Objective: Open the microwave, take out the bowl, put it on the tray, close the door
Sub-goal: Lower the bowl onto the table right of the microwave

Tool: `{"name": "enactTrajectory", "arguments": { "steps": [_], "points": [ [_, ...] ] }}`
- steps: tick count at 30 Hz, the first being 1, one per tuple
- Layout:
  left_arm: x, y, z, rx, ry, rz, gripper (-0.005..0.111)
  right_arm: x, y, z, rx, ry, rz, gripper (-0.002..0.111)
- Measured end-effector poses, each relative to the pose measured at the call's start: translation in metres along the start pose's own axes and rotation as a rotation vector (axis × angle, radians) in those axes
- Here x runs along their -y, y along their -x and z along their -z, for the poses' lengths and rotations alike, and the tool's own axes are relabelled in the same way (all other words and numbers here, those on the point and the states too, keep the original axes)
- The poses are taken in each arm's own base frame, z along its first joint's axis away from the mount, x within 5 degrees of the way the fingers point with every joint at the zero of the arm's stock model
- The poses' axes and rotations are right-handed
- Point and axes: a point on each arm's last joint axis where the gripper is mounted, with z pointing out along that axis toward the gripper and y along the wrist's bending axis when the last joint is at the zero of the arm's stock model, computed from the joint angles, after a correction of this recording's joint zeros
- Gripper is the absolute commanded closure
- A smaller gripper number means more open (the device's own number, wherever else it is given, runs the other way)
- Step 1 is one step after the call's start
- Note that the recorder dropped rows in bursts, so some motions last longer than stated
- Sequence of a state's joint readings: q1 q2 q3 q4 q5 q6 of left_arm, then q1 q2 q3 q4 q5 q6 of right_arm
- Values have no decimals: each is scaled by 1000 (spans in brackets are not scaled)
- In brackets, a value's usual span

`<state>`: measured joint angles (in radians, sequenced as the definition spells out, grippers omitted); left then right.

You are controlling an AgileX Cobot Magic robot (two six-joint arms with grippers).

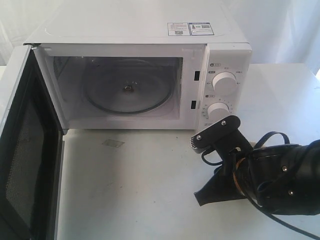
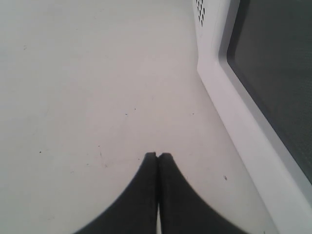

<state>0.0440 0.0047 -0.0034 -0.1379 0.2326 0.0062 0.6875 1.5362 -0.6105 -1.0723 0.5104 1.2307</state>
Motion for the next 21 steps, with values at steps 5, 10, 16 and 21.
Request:
{"name": "enactTrajectory", "arguments": {
  "steps": [5, 10, 16, 21],
  "points": [
    [0, 0, 0, 0, 0, 0, 107, 0, 0, 0, 0, 0, 0, 78],
    [0, 0, 0, 0, 0, 0, 107, 2, 3, 6, 26, 6, -17, 78],
    [0, 0, 0, 0, 0, 0, 107, 12, 12, 32, 116, 40, -97, 78],
    [0, 0, 0, 0, 0, 0, 107, 23, 17, 61, 205, 84, -178, 94]
  ]
}}
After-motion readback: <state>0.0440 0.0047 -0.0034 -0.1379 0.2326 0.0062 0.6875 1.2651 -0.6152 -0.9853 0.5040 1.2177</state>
